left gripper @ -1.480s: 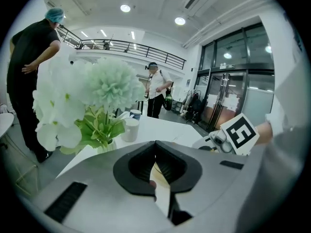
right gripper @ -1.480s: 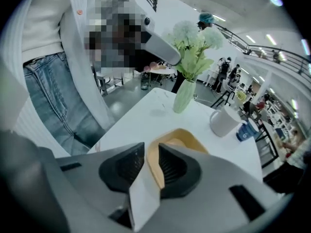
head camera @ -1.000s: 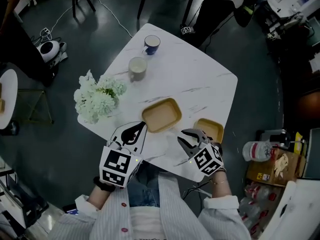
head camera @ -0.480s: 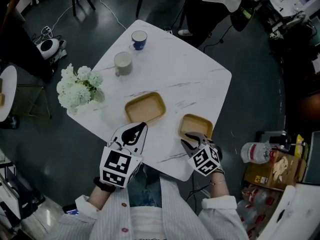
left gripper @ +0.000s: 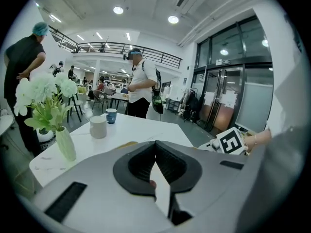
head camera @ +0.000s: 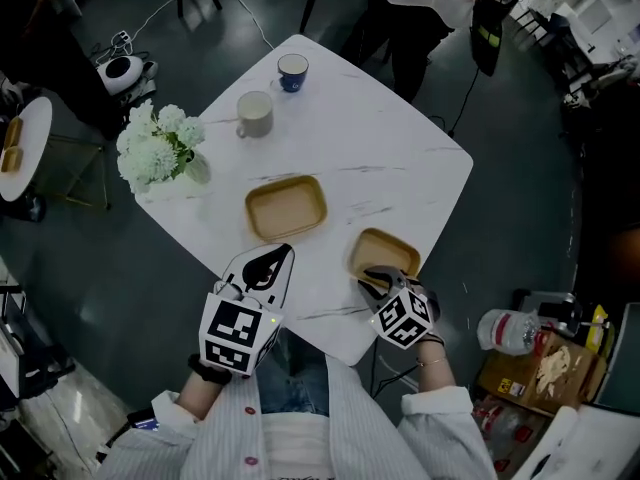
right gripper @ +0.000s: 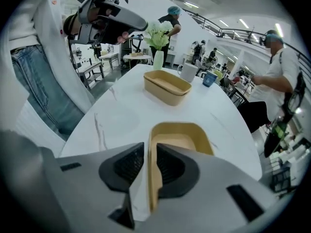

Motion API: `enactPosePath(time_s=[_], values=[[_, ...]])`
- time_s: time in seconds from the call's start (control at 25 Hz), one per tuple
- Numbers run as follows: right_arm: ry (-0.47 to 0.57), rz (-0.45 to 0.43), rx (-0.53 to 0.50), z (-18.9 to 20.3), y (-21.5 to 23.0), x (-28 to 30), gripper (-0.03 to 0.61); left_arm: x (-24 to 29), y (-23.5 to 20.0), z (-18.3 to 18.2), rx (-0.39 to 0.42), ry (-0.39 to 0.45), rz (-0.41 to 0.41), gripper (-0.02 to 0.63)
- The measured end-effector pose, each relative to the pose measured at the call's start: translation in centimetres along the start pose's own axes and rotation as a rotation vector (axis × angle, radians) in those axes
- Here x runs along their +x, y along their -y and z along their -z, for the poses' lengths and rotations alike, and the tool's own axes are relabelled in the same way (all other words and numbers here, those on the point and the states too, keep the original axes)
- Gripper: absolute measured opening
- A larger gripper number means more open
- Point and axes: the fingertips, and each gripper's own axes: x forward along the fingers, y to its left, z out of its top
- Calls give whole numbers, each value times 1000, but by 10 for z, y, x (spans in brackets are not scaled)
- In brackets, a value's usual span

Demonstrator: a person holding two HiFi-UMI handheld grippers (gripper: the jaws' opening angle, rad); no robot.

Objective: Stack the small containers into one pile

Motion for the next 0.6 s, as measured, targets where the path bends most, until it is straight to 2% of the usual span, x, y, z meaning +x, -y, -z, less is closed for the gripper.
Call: enactPosePath(time_s=[0.12,0.24,0.6], values=[[-7,-14,-27,4,-2,4,78,-2,4,2,-12,10,-23,17],[-5,-16,-55,5,-5,5,35,-4,6,5,-22,17,-38,17],[43,-5,-88,-3,-8,-7,25,-10,11,5,-28,41,-60,17]])
